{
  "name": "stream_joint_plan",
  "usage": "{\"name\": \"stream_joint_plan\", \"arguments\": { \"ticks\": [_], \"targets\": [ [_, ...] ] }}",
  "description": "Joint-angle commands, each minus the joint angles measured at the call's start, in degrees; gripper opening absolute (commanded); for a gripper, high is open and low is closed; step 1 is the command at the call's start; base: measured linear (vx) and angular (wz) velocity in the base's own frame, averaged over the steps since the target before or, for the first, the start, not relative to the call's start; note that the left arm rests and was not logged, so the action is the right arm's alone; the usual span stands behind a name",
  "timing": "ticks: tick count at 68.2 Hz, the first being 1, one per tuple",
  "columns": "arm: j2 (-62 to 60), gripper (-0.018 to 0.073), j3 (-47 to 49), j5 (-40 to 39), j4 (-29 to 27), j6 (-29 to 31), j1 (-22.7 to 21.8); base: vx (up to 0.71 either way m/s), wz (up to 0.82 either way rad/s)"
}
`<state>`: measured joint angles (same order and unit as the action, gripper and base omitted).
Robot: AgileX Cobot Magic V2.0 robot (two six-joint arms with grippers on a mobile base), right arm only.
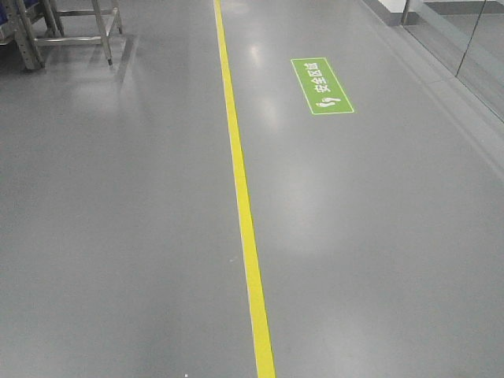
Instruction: Pour parts from conveyor to right shelf
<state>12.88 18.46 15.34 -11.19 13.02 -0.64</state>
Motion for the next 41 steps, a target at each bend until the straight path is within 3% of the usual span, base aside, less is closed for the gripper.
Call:
{"name": "stream_joint_plan", "arguments": {
  "ticks": [1,41],
  "targets": [
    [0.54,-0.0009,1.67,-4.95,-0.05,0.36,-0.19,0.17,-0.04],
    [0.54,-0.0009,1.67,-4.95,-0.05,0.36,-0.19,0.30,0.08]
  ]
}}
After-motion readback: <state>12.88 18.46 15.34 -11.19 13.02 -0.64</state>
